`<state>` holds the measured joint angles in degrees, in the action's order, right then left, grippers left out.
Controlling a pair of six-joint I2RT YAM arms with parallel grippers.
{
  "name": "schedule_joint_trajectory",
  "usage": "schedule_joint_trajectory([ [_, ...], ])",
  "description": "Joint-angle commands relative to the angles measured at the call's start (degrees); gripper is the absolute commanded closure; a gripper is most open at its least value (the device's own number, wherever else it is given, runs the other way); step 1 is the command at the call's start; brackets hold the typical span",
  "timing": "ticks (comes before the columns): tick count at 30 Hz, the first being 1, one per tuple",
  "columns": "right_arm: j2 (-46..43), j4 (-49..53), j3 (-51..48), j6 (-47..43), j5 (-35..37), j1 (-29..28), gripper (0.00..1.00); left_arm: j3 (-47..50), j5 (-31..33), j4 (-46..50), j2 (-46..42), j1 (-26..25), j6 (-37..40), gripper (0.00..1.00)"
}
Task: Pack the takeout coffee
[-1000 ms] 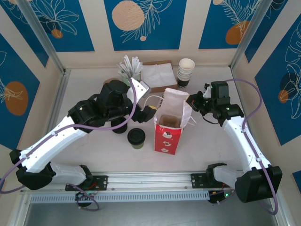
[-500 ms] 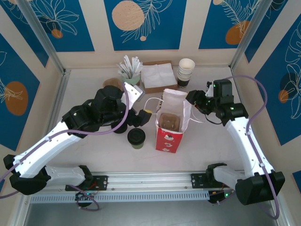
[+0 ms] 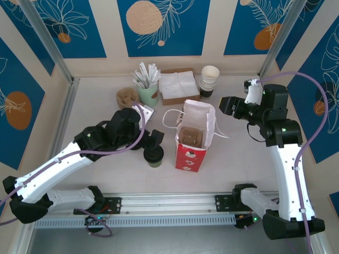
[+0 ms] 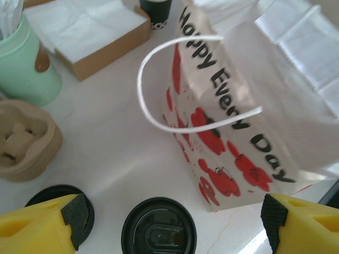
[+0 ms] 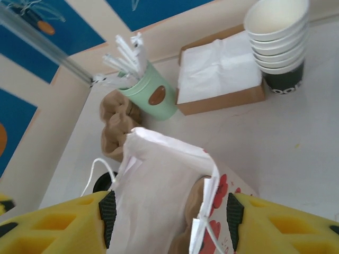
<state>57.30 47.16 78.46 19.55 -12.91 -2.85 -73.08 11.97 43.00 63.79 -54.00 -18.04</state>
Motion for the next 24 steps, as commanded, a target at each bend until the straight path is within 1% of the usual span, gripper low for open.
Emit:
schedule_joint_trajectory([
  [1,1.0,1.3,3.5,-4.7,-8.1,0.4,0.39,2.7,3.7,2.2,-1.1,0.5,-4.0,0.14],
  [3,1.5,1.6,4.4,-3.2,-9.6,0.3,0.39,5.3,4.4,2.1,-1.6,0.5,-5.7,0.14],
  [6,0.9,2.1,3.5,3.2,-9.3,0.3,0.39,8.6,4.7,2.5,-2.7,0.3,-12.3,0.15],
  [9,-1.5,-1.3,-2.2,9.3,-13.1,0.2,0.38,12.8,2.9,0.2,-3.8,-1.1,-16.3,0.13],
  [11,-2.5,-4.9,-5.7,11.3,-15.3,-0.2,0.38,14.5,3.8,0.2,-3.6,-2.7,-18.1,0.13],
  [12,-2.2,-5.2,-6.3,11.8,-15.4,-0.3,0.38,15.0,4.4,0.1,-3.5,-3.6,-18.8,0.13],
  [15,0.0,0.0,-3.4,10.4,-14.4,-0.4,0.38,16.4,6.1,-0.1,-2.9,-5.8,-20.3,0.13],
  [17,0.4,1.6,-2.8,10.0,-14.1,-0.4,0.37,17.2,5.8,-0.5,-2.5,-6.7,-20.9,0.13],
  [22,-1.5,-1.3,-5.7,11.3,-14.2,-0.5,0.36,17.6,7.9,0.3,-0.3,-9.2,-21.5,0.13],
  [24,-1.5,-1.5,-5.7,11.5,-14.7,-0.5,0.35,17.5,8.2,0.7,0.6,-9.5,-21.5,0.13],
])
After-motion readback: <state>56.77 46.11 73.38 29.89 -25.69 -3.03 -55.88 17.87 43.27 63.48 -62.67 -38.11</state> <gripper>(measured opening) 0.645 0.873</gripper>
